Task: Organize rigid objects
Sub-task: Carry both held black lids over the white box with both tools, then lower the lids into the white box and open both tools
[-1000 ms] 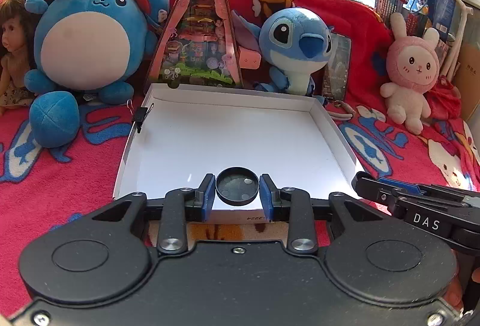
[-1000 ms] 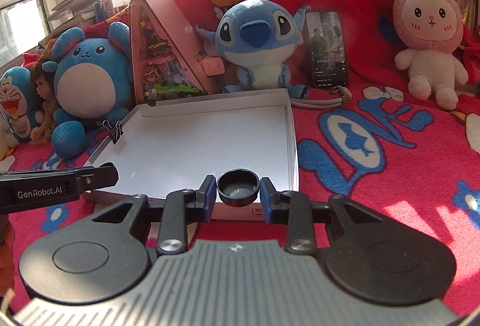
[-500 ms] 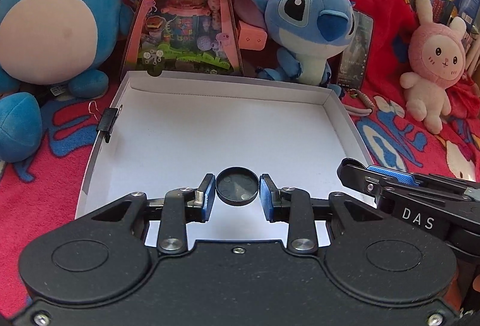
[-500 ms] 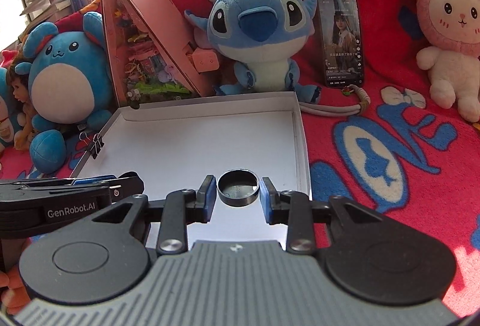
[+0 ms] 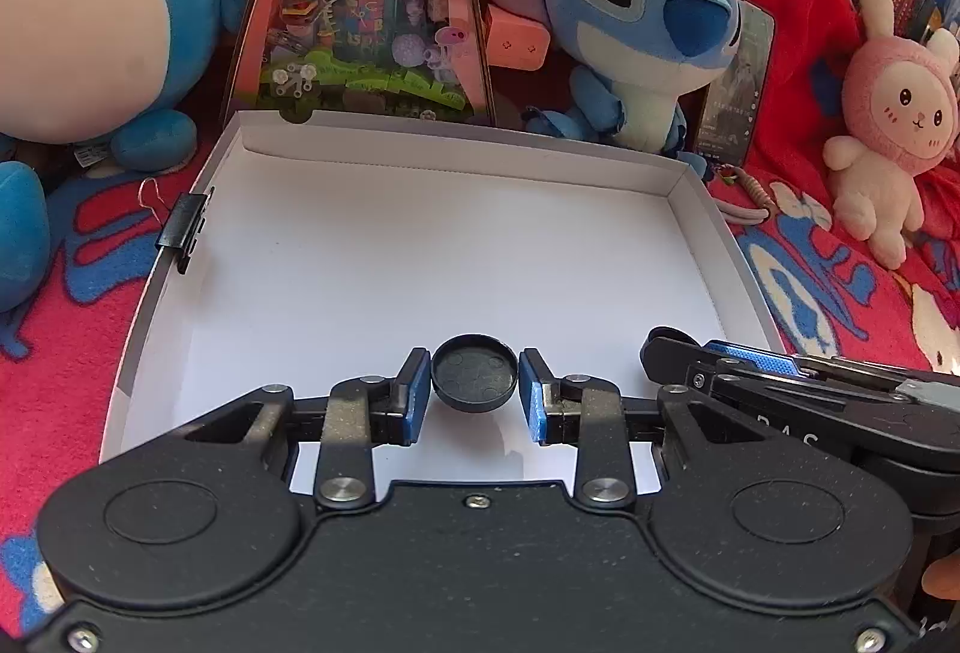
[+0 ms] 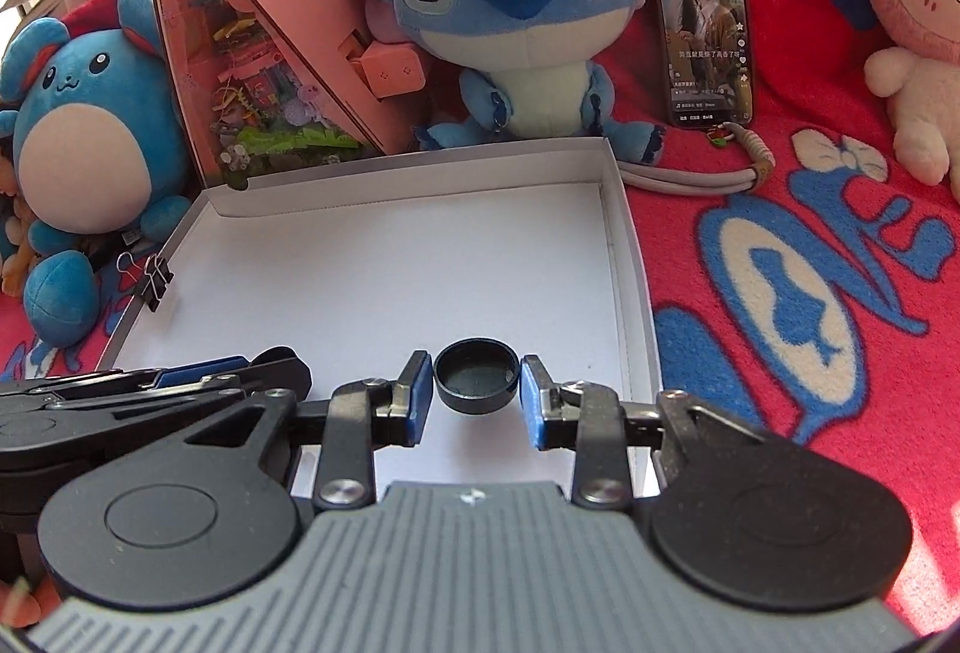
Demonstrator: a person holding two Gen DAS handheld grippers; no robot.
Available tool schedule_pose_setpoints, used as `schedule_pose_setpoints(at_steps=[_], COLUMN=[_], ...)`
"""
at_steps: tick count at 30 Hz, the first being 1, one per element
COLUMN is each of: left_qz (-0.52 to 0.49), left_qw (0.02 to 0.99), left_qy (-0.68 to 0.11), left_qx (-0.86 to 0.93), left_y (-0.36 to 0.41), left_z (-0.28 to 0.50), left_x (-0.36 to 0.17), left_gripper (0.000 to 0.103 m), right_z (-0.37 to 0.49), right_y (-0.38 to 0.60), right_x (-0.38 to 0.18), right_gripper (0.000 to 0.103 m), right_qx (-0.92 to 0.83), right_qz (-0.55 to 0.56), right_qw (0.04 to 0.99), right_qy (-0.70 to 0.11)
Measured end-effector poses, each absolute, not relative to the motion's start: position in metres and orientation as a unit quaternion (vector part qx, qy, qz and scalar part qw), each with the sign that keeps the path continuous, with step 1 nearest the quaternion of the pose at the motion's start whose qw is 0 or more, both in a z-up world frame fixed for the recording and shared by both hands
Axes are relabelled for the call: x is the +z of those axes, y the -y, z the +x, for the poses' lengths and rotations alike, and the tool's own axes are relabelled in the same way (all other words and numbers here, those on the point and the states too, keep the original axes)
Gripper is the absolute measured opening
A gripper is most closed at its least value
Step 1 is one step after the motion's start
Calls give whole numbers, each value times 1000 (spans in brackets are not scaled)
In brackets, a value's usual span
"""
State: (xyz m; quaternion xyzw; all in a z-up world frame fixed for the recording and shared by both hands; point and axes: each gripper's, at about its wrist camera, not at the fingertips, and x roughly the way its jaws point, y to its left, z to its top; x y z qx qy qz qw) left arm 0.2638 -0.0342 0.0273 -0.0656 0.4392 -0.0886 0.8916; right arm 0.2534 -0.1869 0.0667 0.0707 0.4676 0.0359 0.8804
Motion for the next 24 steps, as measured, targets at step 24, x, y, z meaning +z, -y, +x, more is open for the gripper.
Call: schedule_pose_setpoints(at_steps=[24], left_qz=[-49], left_qw=[895], left_qy=[-433], left_qx=[-96], left_y=[40], left_z=[266], left_x=[19], left_gripper=[30], right_z=[256], right_y=[185], right_x=[54], right_gripper=[37], right_qx=[32], right_qz=[62], right_qw=[876], right_qy=[-477])
